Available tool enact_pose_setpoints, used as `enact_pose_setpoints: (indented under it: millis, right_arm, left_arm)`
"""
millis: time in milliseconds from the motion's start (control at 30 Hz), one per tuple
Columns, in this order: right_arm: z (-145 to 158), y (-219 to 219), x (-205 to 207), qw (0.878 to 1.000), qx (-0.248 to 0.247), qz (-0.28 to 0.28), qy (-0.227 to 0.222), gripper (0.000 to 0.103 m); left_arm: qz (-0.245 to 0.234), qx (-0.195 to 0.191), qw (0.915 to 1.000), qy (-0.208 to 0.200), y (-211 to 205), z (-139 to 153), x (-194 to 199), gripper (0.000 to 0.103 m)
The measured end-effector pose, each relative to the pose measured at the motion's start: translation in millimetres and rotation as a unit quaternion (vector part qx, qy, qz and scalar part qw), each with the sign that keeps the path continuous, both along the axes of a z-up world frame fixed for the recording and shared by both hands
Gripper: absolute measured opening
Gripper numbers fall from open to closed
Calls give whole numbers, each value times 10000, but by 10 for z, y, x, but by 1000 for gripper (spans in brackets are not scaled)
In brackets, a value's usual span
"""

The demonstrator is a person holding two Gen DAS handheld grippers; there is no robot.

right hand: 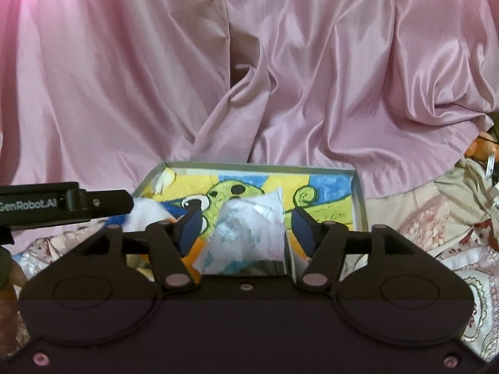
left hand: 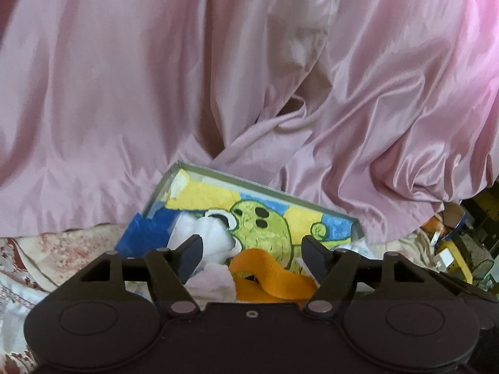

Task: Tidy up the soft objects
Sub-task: 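Open the right tool to drop the packet while the left tool releases the tissue into the tray, then raise both open tools away from the tray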

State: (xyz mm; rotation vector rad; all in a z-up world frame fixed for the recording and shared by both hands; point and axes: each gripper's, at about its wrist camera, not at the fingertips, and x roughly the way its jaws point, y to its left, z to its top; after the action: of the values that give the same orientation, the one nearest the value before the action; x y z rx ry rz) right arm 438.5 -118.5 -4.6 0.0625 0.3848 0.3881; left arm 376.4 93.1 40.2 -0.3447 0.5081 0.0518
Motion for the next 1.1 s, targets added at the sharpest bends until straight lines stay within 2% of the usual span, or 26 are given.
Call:
enact_pose_setpoints:
  millis: [233, 300, 467, 533, 567, 600, 900, 1100]
  right_arm:
    - [364, -194, -323, 9992, 220, -14, -323, 74]
    - [479, -286, -448, 9985, 354, -36, -425, 82]
    - [727, -483, -743, 9962, 620, -37, -605, 86]
    - [837, -552, -891, 9952, 658, -23, -719, 93]
    - [893, -598, -983, 9944, 695, -25, -791, 100]
    - [948, -636, -1059, 9936, 729, -28, -866, 102]
    - [1455, -925, -1743, 9848, 1016, 114, -1407, 102]
    - [1602, -1089, -2249, 9808, 1041, 199, -1636, 103]
  left_arm:
    - [83, 74, 9992, -382, 28, 328, -355, 83]
    - [105, 98, 9987, -490, 26, 412, -469, 86]
    - [192, 228, 9962, -813, -19, 646, -790, 93]
    - [208, 273, 9949, -948, -53, 753, -923, 95]
    - [220, 308, 9940, -1023, -74, 809, -993, 96]
    - [226, 339, 9932, -1086, -91, 851, -1048, 98]
    - [281, 595, 9844, -1635, -285, 1269, -1628, 102]
    - [263, 669, 9805, -1827, -418, 1452, -2016, 102]
